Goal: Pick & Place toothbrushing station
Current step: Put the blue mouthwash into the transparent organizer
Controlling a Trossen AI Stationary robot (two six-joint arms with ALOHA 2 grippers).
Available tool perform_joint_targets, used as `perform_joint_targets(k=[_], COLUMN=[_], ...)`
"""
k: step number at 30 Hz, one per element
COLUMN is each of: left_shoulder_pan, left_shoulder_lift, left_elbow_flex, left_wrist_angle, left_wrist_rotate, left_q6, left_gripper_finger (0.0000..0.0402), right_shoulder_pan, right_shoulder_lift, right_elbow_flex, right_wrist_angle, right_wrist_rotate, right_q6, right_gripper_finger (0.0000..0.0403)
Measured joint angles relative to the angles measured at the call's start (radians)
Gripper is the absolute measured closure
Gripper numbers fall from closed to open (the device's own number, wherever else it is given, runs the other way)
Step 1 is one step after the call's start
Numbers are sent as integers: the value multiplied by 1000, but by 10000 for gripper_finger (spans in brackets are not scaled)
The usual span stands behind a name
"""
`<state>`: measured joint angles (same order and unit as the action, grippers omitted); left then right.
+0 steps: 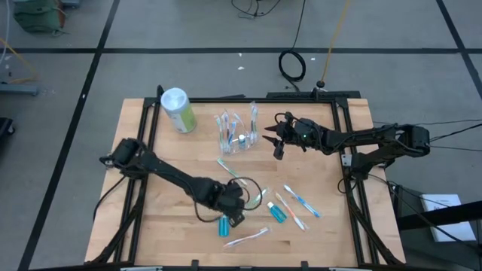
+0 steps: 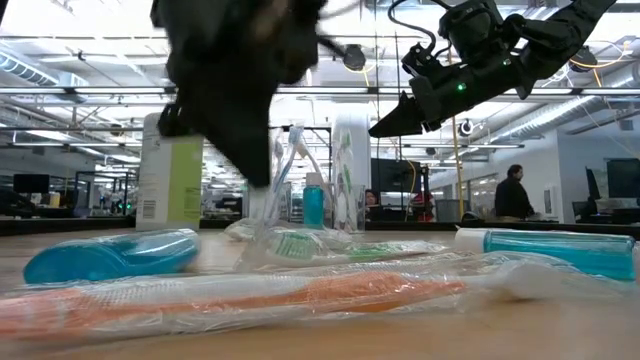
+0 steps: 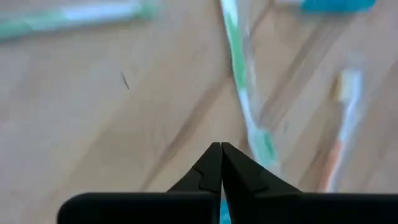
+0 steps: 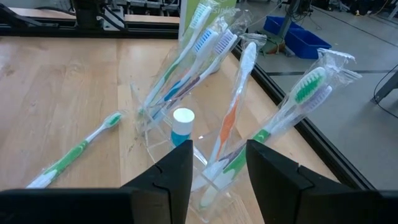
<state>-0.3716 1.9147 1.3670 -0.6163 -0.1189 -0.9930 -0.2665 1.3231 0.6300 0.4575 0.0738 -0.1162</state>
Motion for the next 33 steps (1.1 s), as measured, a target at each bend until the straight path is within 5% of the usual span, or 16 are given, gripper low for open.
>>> perform_joint_targets(k=[4,7,21,33], left_shoulder_pan=[16,19,-44,6], left_shoulder_lift=[-59,-76,65,-24], left_elbow_flex=[-2,0,4,1], left_wrist_angle=[-18,-17,-52,-148], left_wrist_rotate=[-14,96,250,303], left_q6=[-17,-98,-375,-431], left_gripper_finger=[366,341,194,218], right_shoulder_pan=[0,0,0,0], right_shoulder_lift=[0,0,0,0], right_elbow_flex=[0,0,0,0], right_wrist_angle=[-1,-2,-21,-21], right_wrist_rotate=[0,0,0,0], right_q6=[0,0,-1,-1], right_gripper_finger=[261,261,261,261])
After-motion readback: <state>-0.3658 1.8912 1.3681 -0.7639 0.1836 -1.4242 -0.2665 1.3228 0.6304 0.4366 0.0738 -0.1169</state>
